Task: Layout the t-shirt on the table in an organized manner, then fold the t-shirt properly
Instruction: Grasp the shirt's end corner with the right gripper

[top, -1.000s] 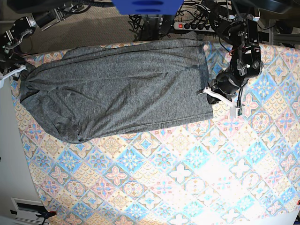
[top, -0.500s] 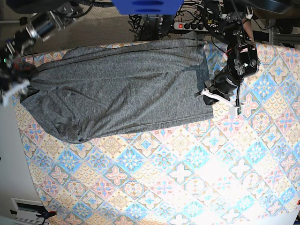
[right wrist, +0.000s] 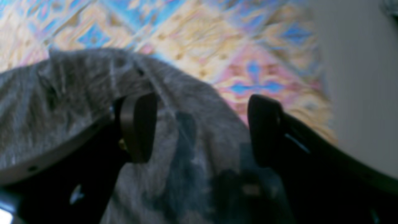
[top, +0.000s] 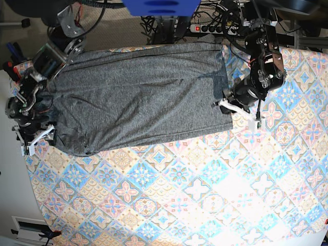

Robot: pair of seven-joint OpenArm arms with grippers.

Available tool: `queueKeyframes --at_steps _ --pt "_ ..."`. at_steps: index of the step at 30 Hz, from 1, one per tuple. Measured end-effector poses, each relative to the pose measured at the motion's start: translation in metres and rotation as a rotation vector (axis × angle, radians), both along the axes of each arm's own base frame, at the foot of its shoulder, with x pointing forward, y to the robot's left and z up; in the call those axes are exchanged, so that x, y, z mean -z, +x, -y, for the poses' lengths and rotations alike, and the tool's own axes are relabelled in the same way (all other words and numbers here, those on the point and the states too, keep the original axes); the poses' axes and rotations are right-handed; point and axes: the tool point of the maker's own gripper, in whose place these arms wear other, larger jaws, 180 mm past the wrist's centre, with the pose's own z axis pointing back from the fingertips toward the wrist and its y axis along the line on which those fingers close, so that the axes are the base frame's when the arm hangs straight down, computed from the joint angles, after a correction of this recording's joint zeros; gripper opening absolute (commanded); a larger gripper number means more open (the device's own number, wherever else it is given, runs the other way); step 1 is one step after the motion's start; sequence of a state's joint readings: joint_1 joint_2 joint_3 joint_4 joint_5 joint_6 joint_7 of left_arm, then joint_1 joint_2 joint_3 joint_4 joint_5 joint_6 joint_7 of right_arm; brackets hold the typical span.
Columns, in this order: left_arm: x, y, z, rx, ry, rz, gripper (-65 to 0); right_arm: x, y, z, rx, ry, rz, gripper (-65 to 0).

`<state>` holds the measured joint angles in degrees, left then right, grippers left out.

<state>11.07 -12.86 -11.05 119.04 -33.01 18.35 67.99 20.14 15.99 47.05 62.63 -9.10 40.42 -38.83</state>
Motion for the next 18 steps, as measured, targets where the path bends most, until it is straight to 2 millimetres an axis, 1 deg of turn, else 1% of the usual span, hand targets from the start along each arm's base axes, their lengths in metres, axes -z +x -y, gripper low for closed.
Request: queueKeyframes --at_steps 2,4,6,9,10,12,14,15,18 --pt "0.001 -0.001 0.0 0.001 0.0 -0.004 -64.2 -0.002 0.013 0.007 0.008 0.033 0.032 -21.2" --pt "0.0 0.0 -0.001 -0.002 0.002 0.002 -64.2 -0.002 0.021 0.014 0.02 0.072 0.064 -21.2" --pt "-0.001 0.001 0.0 0.0 0.001 0.005 -64.2 0.007 0.023 0.016 0.033 0.123 0.079 -21.2" --pt "0.001 -0.001 -0.001 -0.003 0.001 0.0 -64.2 0.027 0.024 0.008 0.017 0.175 0.043 -21.2" --pt "0.0 0.0 0.0 -0.002 -0.001 0.001 -64.2 0.029 0.027 0.004 0.001 0.181 0.043 -21.2" --pt "0.0 0.0 0.0 -0.001 -0.002 0.004 -64.2 0.026 0.036 0.0 -0.015 0.193 0.077 -21.2" --pt "0.0 0.0 0.0 -0.003 0.0 0.004 -64.2 0.023 0.042 -0.006 -0.03 0.202 0.113 -21.2" --pt "0.0 0.0 0.0 -0.003 -0.001 0.003 -64.2 0.026 0.041 -0.009 -0.033 0.209 0.11 -21.2" --pt "0.0 0.0 0.0 -0.002 -0.001 0.004 -64.2 0.044 0.032 -0.017 -0.046 0.221 0.069 -21.2"
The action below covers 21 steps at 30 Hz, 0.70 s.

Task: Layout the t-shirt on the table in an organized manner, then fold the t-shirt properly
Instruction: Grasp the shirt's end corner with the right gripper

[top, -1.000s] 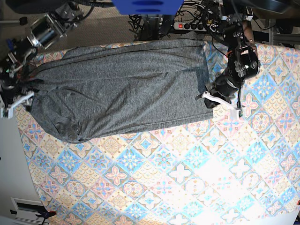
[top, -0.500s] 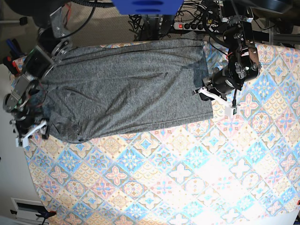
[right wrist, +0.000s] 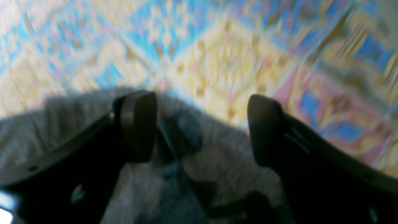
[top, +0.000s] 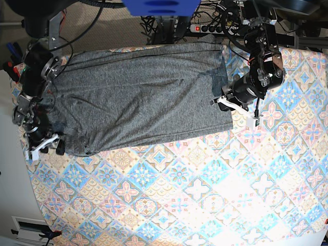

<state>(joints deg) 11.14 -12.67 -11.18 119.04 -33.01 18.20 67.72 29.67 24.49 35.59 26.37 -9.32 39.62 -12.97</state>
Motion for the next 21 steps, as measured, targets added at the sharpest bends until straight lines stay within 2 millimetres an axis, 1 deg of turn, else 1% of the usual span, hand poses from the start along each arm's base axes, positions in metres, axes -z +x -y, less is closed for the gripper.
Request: queueKeyframes --at_steps 2,5,8,11,16,17,19,21 --pt "0.0 0.0 0.0 0.001 -0.001 0.0 -64.2 0.007 -0.003 -0.005 -0.018 -0.001 -0.02 -21.2" --pt "0.0 0.0 0.001 0.0 -0.002 0.0 -64.2 0.005 0.001 -0.012 -0.042 -0.009 0.006 -21.2" --pt "0.0 0.0 0.001 0.0 -0.002 0.0 -64.2 0.008 0.001 -0.018 -0.076 -0.028 -0.004 -21.2" --pt "0.0 0.0 0.001 0.0 -0.002 0.0 -64.2 0.015 -0.005 -0.021 -0.094 -0.037 -0.025 -21.2" --pt "0.0 0.0 0.001 0.0 -0.002 0.0 -64.2 0.022 -0.017 -0.019 -0.074 -0.02 -0.005 -21.3" --pt "0.0 0.0 0.001 0.0 -0.002 0.0 -64.2 0.022 -0.018 -0.017 -0.074 -0.023 -0.007 -22.1" --pt "0.0 0.0 0.001 0.0 -0.002 0.0 -64.2 0.024 -0.021 -0.017 -0.071 -0.021 -0.007 -26.4" --pt "0.0 0.0 0.001 0.0 -0.002 0.0 -64.2 0.03 -0.029 -0.016 -0.061 -0.015 -0.009 -35.0"
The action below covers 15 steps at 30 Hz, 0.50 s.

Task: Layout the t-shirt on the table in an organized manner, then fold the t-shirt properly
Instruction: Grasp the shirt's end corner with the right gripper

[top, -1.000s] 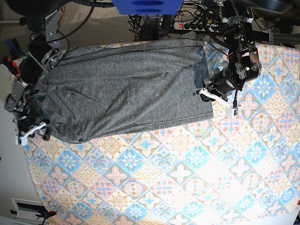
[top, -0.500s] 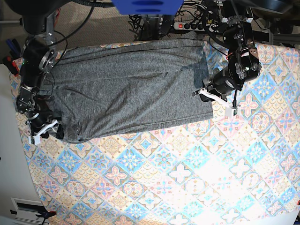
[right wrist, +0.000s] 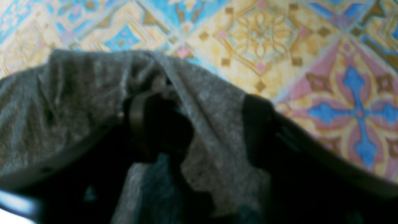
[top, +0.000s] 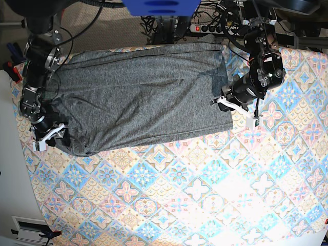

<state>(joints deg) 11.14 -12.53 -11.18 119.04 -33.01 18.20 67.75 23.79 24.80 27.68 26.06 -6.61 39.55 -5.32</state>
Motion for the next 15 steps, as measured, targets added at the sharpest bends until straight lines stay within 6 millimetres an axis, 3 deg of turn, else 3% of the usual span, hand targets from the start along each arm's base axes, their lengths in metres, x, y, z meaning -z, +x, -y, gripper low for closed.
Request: queueKeyframes --at_steps 3,7,15 --pt "-0.001 0.001 0.0 0.0 0.0 0.002 -64.2 0.004 -0.011 0.005 0.026 0.016 0.019 -50.6" --pt "-0.001 0.001 0.0 0.0 0.0 0.003 -64.2 0.007 -0.015 0.007 0.029 0.013 0.013 -65.0" --pt "-0.001 0.001 0.0 -0.001 0.002 0.003 -64.2 0.006 -0.016 0.008 0.036 0.016 0.014 -65.0"
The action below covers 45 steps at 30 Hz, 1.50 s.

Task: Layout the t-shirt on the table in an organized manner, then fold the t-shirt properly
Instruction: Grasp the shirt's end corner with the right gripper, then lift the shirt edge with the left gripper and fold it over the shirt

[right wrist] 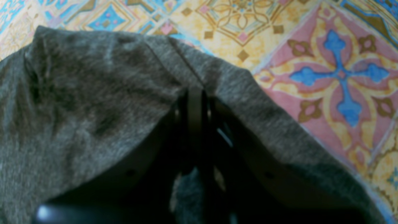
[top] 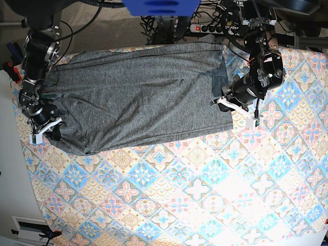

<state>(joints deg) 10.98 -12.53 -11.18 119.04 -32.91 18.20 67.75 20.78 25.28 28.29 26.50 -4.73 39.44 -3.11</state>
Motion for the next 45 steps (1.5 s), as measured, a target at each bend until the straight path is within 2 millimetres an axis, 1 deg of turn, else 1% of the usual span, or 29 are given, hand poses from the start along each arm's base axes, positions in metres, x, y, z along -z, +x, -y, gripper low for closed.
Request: queueKeyframes --at_steps 3,6,9,12,14,16,17,18,20,22,24,27,29,30,31,32,33,34,36,37,38,39,41,44,45 --pt "0.0 0.0 0.0 -0.001 0.002 0.0 -64.2 -0.001 -0.001 0.004 0.021 0.012 -0.002 -65.0" --pt "0.0 0.0 0.0 -0.001 0.002 0.0 -64.2 -0.009 -0.004 0.015 0.044 -0.003 -0.011 -65.0" --pt "0.0 0.0 -0.001 -0.002 0.005 -0.001 -64.2 -0.015 -0.01 0.026 0.003 -0.12 -0.1 -65.0" --pt "-0.001 0.002 -0.001 -0.002 0.006 0.005 -64.2 -0.028 -0.014 0.035 -0.016 -0.216 -0.11 -65.0" --pt "-0.001 0.002 -0.001 -0.003 0.005 0.006 -64.2 -0.043 -0.01 0.038 -0.029 -0.268 -0.095 -65.0" --pt "-0.003 0.004 0.0 -0.001 0.004 0.01 -64.2 -0.061 -0.004 0.042 -0.015 -0.285 -0.048 -65.0" --pt "-0.005 0.007 -0.001 -0.001 0.005 0.02 -64.2 -0.068 -0.004 0.046 -0.003 -0.292 -0.031 -65.0" --pt "-0.007 0.009 -0.001 -0.003 0.006 0.027 -64.2 -0.072 -0.009 0.053 0.014 -0.305 -0.035 -65.0" --pt "-0.007 0.009 -0.002 -0.007 0.008 0.029 -64.2 -0.076 -0.018 0.065 0.034 -0.353 -0.069 -65.0" --pt "-0.005 0.007 -0.002 -0.006 0.006 0.023 -64.7 -0.078 -0.02 0.068 0.04 -0.365 -0.081 -65.0" --pt "-0.005 0.007 -0.002 -0.004 0.005 0.02 -64.8 -0.078 -0.02 0.064 0.044 -0.359 -0.071 -65.0" --pt "-0.01 0.012 -0.002 -0.005 0.006 0.038 -64.2 -0.066 -0.025 0.054 0.023 -0.341 -0.097 -65.0" --pt "-0.012 0.018 -0.003 -0.008 0.006 0.049 -64.0 -0.064 -0.027 0.055 0.023 -0.342 -0.102 -65.0" --pt "-0.012 0.021 -0.003 -0.008 0.003 0.049 -62.8 -0.065 -0.027 0.056 0.025 -0.344 -0.101 -65.0" --pt "-0.012 0.025 -0.003 -0.008 -0.003 0.049 -60.0 -0.066 -0.027 0.057 0.03 -0.346 -0.097 -65.0" --pt "-0.013 0.029 -0.004 -0.011 -0.002 0.053 -55.6 -0.065 -0.028 0.058 0.031 -0.348 -0.1 -65.0" --pt "-0.015 0.034 -0.004 -0.012 -0.006 0.059 -49.1 -0.063 -0.03 0.058 0.029 -0.349 -0.107 -65.0" --pt "-0.014 0.039 -0.006 -0.015 -0.007 0.059 -40.5 -0.06 -0.034 0.057 0.026 -0.348 -0.117 -65.0" --pt "-0.005 0.044 -0.009 -0.026 -0.012 0.031 -25.7 -0.054 -0.038 0.055 0.021 -0.343 -0.134 -65.0" --pt "-0.001 0.047 -0.011 -0.033 -0.014 0.016 -20.4 -0.053 -0.038 0.055 0.02 -0.345 -0.14 -65.0" --pt "0.005 0.049 -0.012 -0.036 -0.021 -0.001 -18.5 -0.055 -0.037 0.055 0.02 -0.344 -0.133 -65.0" --pt "0.009 0.052 -0.013 -0.041 -0.025 -0.017 -18.4 -0.057 -0.035 0.055 0.022 -0.344 -0.125 -65.0" --pt "0.021 0.057 -0.016 -0.055 -0.034 -0.054 -20.2 -0.059 -0.034 0.055 0.023 -0.344 -0.117 -65.0" --pt "0.045 0.063 -0.035 -0.08 -0.014 -0.133 -24.5 -0.053 -0.04 0.056 0.022 -0.344 -0.132 -65.0" --pt "0.052 0.068 -0.045 -0.105 -0.001 -0.146 -25.7 -0.051 -0.043 0.056 0.021 -0.344 -0.142 -65.0"
